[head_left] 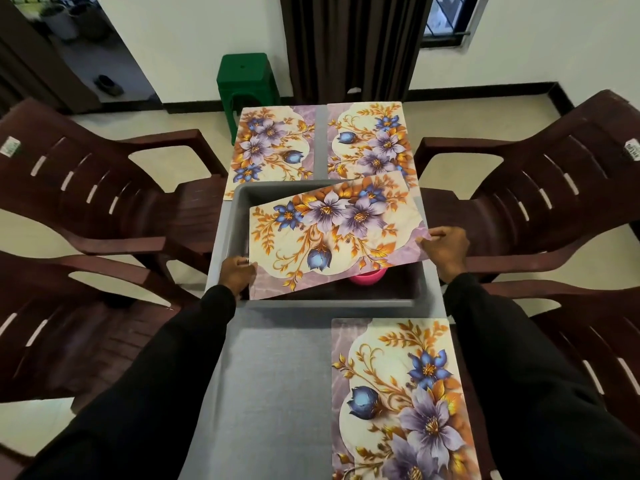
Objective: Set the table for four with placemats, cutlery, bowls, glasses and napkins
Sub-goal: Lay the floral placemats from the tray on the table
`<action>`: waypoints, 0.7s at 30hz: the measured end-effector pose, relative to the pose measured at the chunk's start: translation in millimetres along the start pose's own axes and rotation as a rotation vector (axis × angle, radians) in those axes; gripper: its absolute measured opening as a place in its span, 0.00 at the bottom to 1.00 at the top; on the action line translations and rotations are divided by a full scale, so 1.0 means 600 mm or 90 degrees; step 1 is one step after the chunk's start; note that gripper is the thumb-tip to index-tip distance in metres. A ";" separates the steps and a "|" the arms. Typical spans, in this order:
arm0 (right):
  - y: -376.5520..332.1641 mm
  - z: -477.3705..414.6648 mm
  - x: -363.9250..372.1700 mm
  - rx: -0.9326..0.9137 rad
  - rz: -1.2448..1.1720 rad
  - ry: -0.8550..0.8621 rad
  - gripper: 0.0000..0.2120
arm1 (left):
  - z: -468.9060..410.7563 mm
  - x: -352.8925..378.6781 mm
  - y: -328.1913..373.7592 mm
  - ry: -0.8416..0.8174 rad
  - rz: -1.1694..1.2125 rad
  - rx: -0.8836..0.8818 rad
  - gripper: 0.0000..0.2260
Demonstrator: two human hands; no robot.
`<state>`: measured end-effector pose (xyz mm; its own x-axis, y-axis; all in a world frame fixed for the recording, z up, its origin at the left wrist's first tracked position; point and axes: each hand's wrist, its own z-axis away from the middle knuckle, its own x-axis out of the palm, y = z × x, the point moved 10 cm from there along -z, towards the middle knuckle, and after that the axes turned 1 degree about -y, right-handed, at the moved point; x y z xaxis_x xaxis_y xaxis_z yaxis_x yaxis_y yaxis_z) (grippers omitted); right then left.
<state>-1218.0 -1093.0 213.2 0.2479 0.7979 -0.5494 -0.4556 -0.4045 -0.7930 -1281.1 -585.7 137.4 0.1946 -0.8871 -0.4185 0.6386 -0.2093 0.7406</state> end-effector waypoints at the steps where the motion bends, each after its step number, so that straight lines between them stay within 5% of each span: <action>1: 0.009 0.001 -0.005 0.004 0.001 0.000 0.12 | 0.002 -0.003 0.001 0.013 0.023 -0.001 0.07; 7: 0.036 0.037 -0.031 0.010 -0.029 -0.014 0.13 | 0.028 -0.022 0.026 0.022 0.081 0.033 0.16; 21: 0.068 0.250 -0.032 -0.039 -0.089 -0.018 0.10 | 0.132 -0.145 -0.079 0.033 0.143 0.032 0.16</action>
<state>-1369.9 -1058.0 230.8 0.2804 0.8608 -0.4248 -0.3653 -0.3136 -0.8765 -1386.9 -531.0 180.5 0.3666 -0.8918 -0.2653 0.5376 -0.0298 0.8427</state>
